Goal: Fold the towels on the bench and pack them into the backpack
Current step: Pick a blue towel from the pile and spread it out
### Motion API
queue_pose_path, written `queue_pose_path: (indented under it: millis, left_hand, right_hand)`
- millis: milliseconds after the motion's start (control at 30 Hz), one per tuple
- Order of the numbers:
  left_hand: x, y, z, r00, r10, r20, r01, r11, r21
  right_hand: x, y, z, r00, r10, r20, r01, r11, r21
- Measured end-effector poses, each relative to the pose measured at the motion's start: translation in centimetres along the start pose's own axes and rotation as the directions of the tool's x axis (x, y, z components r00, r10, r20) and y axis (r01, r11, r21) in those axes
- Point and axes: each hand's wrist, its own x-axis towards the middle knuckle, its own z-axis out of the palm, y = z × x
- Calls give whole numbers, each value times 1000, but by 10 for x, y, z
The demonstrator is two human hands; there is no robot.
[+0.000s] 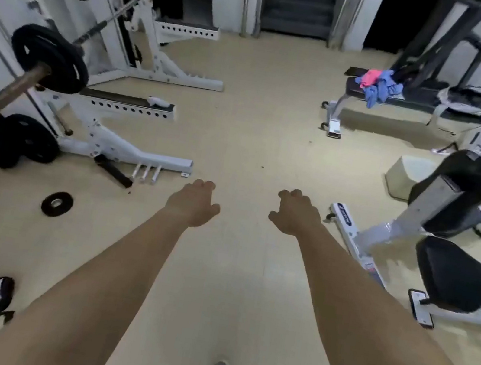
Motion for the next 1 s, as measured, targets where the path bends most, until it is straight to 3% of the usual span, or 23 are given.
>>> queue_pose_path:
  millis: [267,500,1000]
  left_hand:
    - [81,102,-29,979,201,16,-201,978,53]
    - [161,122,-59,964,266,6,-265,959,100]
    - [491,128,-153,938,330,109,-336,941,34]
  right_hand:
    - [31,91,-55,972,216,-94,-214,976,36]
    - [96,108,-85,963,243,-120,-239,970,45]
    - [379,110,-175,932,350,-100,-345,937,61]
